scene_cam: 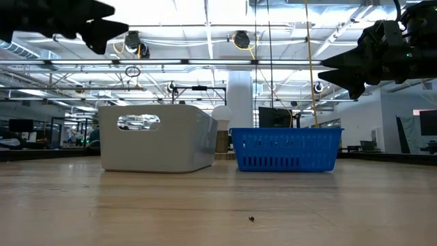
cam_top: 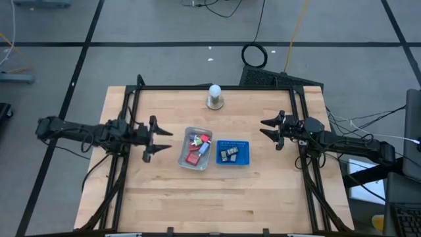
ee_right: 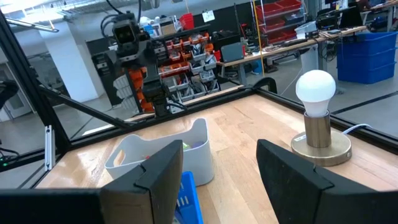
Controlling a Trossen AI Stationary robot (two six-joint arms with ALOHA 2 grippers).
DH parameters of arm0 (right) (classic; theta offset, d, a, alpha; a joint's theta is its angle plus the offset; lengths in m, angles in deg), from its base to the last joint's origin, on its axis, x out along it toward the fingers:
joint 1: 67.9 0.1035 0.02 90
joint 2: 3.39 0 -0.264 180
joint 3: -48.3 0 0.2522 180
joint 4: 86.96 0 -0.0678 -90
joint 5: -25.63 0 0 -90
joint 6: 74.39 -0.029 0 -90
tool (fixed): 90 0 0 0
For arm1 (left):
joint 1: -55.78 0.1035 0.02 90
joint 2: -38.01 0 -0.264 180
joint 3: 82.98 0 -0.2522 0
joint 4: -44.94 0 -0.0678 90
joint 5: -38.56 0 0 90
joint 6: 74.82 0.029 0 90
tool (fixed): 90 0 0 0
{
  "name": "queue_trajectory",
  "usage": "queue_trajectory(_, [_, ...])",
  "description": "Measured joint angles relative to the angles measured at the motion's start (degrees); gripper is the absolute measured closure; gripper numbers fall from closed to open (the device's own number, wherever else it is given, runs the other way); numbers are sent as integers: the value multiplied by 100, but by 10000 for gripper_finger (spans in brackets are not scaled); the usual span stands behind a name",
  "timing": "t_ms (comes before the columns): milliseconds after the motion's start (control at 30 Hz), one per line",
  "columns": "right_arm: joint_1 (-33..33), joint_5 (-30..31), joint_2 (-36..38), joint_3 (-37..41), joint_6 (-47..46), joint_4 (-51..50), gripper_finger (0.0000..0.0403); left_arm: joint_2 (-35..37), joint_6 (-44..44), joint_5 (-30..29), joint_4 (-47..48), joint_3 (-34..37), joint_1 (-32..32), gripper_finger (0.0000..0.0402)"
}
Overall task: Pick & Place Office items
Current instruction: Return to Home Position
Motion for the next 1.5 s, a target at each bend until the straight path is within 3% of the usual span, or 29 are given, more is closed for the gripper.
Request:
queue_trajectory(300, [0,-2,0,0,-2,-2,206,698,105,442,-760,984,259,169])
queue_trajectory(667, [1,0,0,0,-2,-1,206,825,84,452,-1956,1679,301,171])
queue_trajectory(1033, [0,0,0,0,-2,0,206,1255,40,491,-1373,1669,650,177])
queue_trajectory(1500, [1,0,0,0,0,0,206,3019,-183,895,530,1661,653,165])
